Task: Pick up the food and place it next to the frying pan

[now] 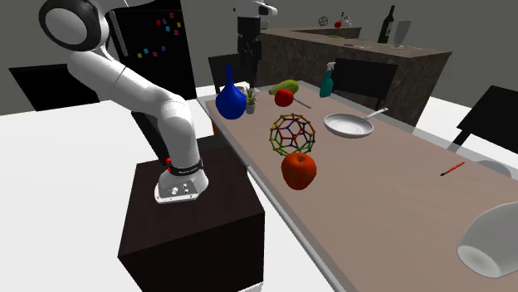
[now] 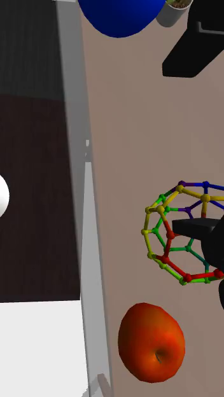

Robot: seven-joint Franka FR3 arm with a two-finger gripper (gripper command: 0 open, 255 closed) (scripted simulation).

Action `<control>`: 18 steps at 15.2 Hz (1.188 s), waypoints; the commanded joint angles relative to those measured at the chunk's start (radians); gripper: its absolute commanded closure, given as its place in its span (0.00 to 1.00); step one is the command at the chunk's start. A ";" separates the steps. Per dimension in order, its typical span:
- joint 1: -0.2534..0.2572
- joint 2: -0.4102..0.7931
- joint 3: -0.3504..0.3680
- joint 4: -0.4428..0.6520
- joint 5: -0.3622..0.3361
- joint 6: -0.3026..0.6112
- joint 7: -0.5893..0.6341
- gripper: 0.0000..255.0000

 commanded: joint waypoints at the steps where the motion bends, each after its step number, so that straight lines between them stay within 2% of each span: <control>1: 0.000 0.000 0.000 0.000 0.000 0.000 0.000 0.00; 6: 0.027 -0.132 -0.163 -0.147 -0.083 0.083 -0.269 0.00; 10: 0.044 -0.190 -0.314 -0.223 -0.162 0.153 -0.486 0.00; 14: 0.069 -0.199 -0.480 -0.257 -0.238 0.230 -0.705 0.00; 18: 0.121 -0.162 -0.661 -0.248 -0.300 0.311 -0.925 0.00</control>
